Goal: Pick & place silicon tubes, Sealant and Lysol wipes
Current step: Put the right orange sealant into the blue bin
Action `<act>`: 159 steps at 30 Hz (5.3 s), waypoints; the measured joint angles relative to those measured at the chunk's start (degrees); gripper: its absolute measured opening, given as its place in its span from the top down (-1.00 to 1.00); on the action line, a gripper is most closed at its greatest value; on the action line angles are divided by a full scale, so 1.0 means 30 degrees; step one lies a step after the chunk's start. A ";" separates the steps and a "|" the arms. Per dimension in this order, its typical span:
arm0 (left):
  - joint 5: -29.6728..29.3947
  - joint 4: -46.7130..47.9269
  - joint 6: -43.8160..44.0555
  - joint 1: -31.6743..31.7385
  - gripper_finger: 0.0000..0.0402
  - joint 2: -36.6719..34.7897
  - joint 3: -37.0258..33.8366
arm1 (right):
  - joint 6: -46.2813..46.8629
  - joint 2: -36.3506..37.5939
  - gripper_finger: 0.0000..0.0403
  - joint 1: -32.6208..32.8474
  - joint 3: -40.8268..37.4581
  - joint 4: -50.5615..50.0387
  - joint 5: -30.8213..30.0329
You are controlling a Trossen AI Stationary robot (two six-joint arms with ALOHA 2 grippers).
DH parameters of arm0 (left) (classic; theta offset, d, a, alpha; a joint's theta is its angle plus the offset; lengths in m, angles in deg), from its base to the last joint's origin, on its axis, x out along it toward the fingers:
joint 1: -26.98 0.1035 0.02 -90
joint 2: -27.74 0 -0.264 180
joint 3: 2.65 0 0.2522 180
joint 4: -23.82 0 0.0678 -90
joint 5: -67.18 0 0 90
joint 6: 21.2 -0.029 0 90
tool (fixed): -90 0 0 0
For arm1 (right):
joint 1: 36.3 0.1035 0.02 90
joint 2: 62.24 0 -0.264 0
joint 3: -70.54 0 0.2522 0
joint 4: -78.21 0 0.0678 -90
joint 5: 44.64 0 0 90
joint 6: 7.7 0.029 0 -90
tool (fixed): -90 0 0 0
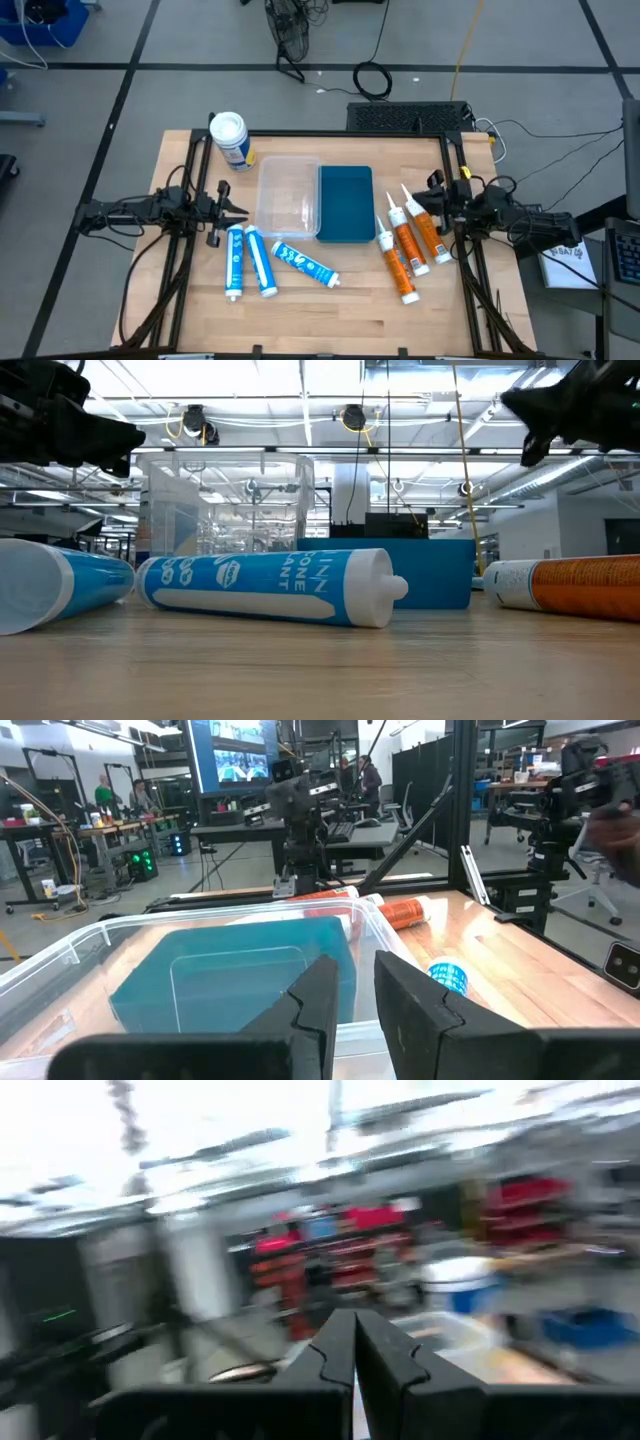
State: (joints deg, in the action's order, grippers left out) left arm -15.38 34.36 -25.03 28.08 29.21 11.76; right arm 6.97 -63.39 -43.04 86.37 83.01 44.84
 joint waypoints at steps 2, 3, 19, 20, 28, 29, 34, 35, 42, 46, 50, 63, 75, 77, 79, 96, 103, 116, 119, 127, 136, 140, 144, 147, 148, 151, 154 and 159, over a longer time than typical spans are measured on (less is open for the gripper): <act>-0.0002 0.0000 0.0004 -0.0006 0.62 -0.0001 0.0000 | -0.0156 -0.0671 0.94 0.0135 0.1006 -0.2711 -0.1184; -0.0003 0.0000 0.0006 -0.0006 0.62 -0.0001 0.0000 | -0.0138 -0.1296 0.89 0.0282 0.1738 -0.4912 -0.1551; 0.0000 -0.0002 0.0006 -0.0002 0.62 0.0004 0.0004 | 0.7072 -2.1365 -0.23 0.1828 1.8545 -3.0259 -0.2544; 0.0007 -0.0004 0.0006 -0.0006 0.62 0.0003 0.0004 | 0.7579 -2.2027 -0.23 0.1807 1.8756 -3.1261 -0.2417; 0.0007 0.0000 0.0004 -0.0006 0.62 -0.0001 0.0002 | 1.0195 -2.3577 -0.22 0.1109 1.7010 -3.1522 -0.1230; 0.0007 0.0000 0.0006 -0.0006 0.62 -0.0001 0.0003 | 1.0424 -2.3464 -0.22 0.1042 1.6644 -3.1060 -0.1217; 0.0007 0.0022 0.0006 -0.0006 0.62 0.0006 0.0000 | 1.1249 -2.2655 -0.24 0.0724 1.4502 -2.9783 -0.1256; 0.0007 0.0011 0.0006 -0.0006 0.62 0.0006 0.0000 | 1.1472 -2.2444 -0.24 0.0706 1.4085 -2.9281 -0.1250; 0.0007 0.0014 0.0006 -0.0006 0.62 0.0000 0.0000 | 1.2076 -2.1626 -0.24 0.0735 1.1016 -2.4910 -0.0046; 0.0007 0.0007 0.0006 -0.0006 0.62 -0.0001 0.0000 | 1.3077 -2.1605 -0.24 0.0728 0.9545 -2.3370 0.0247; 0.0007 0.0000 0.0006 -0.0006 0.62 0.0006 0.0001 | 1.3424 -2.1605 -0.18 0.0735 0.8262 -2.2796 0.0294; 0.0007 0.0007 0.0006 -0.0006 0.62 0.0006 0.0000 | 1.2362 -2.1559 0.01 0.1283 0.7077 -2.1439 0.0786; 0.0007 -0.0013 0.0006 0.0001 0.62 -0.0001 0.0001 | 1.1226 -1.8443 0.01 0.1971 1.1174 -2.1575 -0.3426; 0.0015 0.0009 0.0006 0.0001 0.62 0.0006 0.0000 | 1.1061 -1.7876 0.01 0.1988 1.1598 -2.1363 -0.3538; 0.0015 -0.0004 0.0002 -0.0001 0.62 -0.0001 0.0000 | 1.0887 -1.7427 0.01 0.2024 1.1801 -1.9907 -0.3829; 0.0015 0.0025 0.0005 0.0001 0.62 0.0006 0.0000 | 0.9696 -1.9304 0.01 0.2724 1.1867 -0.3308 -0.3830; 0.0013 0.0009 0.0001 0.0001 0.62 0.0006 0.0000 | 0.9158 -2.2492 0.01 0.2981 1.1886 0.0117 -0.6474; 0.0007 0.0007 0.0006 -0.0004 0.62 0.0006 0.0000 | 0.6336 -2.8152 0.01 0.3141 1.1896 0.8846 -0.8457; 0.0015 0.0009 0.0005 -0.0001 0.62 0.0006 0.0000 | 0.6359 -2.9096 0.01 0.2971 1.1896 0.9395 -0.8515; 0.0007 0.0006 0.0005 -0.0006 0.62 -0.0001 0.0000 | 0.6800 -3.1039 0.01 0.2846 1.1896 1.0326 -0.8886; 0.0007 0.0007 -0.0001 0.0001 0.62 0.0002 0.0000 | 0.7463 -3.2166 0.01 0.2483 1.1896 1.1175 -0.8864; 0.0007 0.0001 0.0006 0.0001 0.62 0.0000 0.0000 | 0.7463 -3.2384 0.01 0.2498 1.1896 1.1754 -0.8820; 0.0007 0.0000 0.0003 -0.0003 0.62 -0.0001 0.0000 | 0.7850 -3.2391 0.01 0.2516 1.1896 1.1818 -0.8802; 0.0007 0.0003 0.0000 0.0000 0.62 0.0002 0.0004 | 0.8525 -3.2393 0.01 0.2618 1.1896 1.1738 -0.8205; 0.0007 0.0000 0.0006 -0.0006 0.62 0.0006 0.0000 | 0.8805 -3.2398 0.01 0.2699 1.1896 1.1745 -0.8170; 0.0007 0.0000 0.0004 0.0001 0.62 0.0006 0.0000 | 0.9183 -3.2391 0.01 0.2832 1.1896 1.1690 -0.7705; 0.0007 0.0000 0.0000 0.0000 0.62 -0.0001 0.0000 | 0.9386 -3.2391 0.01 0.2980 1.1896 1.0994 -0.7743; 0.0007 0.0002 0.0004 -0.0001 0.62 0.0001 0.0005 | 0.9195 -3.2391 0.01 0.3023 1.1896 1.0187 -0.7781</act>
State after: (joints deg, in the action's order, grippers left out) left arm -15.36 34.36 -25.02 28.08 29.22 11.78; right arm 34.55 -160.57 -33.97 122.06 113.57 21.50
